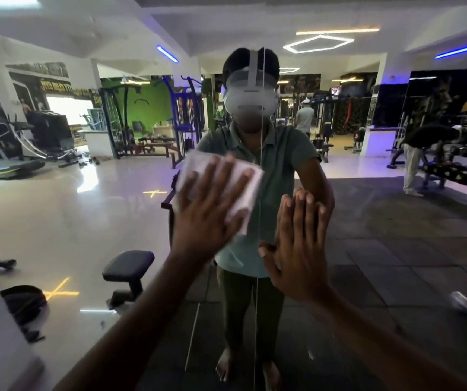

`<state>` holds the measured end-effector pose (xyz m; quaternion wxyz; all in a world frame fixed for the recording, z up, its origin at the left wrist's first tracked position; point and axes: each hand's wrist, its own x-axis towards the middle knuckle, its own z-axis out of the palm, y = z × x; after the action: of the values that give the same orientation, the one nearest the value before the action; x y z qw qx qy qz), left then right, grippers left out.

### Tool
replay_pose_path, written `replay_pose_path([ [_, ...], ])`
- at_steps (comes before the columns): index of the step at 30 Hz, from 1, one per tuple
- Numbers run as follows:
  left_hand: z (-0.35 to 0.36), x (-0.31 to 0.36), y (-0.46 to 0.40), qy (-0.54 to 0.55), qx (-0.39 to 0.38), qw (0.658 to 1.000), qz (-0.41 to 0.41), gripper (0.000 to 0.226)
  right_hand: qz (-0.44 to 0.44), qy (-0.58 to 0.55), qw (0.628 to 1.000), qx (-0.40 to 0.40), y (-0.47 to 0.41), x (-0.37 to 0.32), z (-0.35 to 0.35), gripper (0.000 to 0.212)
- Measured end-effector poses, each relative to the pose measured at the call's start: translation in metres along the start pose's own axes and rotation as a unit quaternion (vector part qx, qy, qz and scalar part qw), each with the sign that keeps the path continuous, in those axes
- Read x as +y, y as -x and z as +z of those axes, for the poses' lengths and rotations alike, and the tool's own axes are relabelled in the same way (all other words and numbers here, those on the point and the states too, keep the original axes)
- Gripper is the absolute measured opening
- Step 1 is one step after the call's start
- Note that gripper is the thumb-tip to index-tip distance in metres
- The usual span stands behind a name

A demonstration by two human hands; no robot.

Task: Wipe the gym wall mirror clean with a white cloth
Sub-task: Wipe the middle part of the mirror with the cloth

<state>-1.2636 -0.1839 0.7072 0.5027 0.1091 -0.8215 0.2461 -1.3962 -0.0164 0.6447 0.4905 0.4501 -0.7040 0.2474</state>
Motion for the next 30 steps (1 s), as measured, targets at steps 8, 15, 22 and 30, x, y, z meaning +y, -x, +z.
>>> replay_pose_path([
  [8,0.022,0.081,0.055,0.053,-0.018,0.966,-0.251,0.069,-0.005,-0.001,0.999,-0.047,0.062,-0.004,0.016,0.088],
  [15,0.021,0.011,0.087,0.023,0.031,0.943,-0.33,0.067,-0.026,0.028,0.996,-0.079,0.094,0.008,0.026,0.088],
  [22,0.027,0.092,0.065,0.103,-0.057,0.983,-0.142,0.071,-0.022,0.034,0.995,-0.093,0.115,0.005,0.037,0.092],
  [30,0.039,0.097,0.123,0.09,-0.028,0.908,-0.408,0.072,0.0,0.027,0.992,-0.124,0.135,-0.006,0.032,0.092],
])
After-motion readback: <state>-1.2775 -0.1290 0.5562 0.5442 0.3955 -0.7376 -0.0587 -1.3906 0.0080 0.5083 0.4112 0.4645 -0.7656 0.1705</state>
